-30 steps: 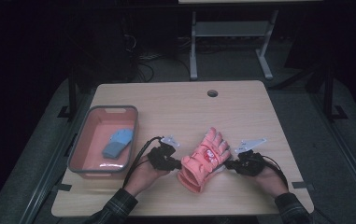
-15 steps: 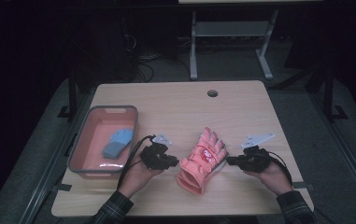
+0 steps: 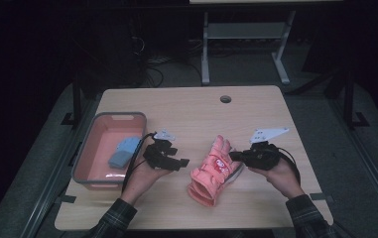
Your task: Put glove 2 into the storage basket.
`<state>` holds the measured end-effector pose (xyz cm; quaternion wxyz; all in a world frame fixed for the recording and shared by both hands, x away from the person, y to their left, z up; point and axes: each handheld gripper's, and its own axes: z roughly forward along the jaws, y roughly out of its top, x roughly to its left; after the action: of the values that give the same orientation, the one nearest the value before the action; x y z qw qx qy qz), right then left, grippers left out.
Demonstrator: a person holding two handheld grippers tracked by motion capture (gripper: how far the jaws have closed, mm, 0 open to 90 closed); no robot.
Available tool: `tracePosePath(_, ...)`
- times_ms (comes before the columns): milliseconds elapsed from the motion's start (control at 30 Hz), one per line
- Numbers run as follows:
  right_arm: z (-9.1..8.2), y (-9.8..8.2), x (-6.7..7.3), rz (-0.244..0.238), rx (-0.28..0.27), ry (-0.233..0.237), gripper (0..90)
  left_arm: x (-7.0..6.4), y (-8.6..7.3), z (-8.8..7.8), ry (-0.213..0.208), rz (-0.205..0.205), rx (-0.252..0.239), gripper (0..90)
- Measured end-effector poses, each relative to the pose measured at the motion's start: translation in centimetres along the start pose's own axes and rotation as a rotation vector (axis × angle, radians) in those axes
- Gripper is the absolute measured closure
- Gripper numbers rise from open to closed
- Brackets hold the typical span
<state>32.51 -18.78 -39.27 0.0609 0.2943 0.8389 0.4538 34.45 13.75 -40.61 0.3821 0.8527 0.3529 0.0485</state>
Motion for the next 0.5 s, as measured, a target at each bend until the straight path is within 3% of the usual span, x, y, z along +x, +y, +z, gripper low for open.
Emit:
tracePosePath(167,1.1,0.7,0.1,-0.003,-0.002,0.0,89.9,0.0,0.2,0.1,0.003,0.003,-0.011,27.8)
tracePosePath(500,3.7,-0.6,-0.3,0.006,0.085,-0.001,90.0,-0.1,0.2,0.2,-0.006,0.018,-0.012,25.8)
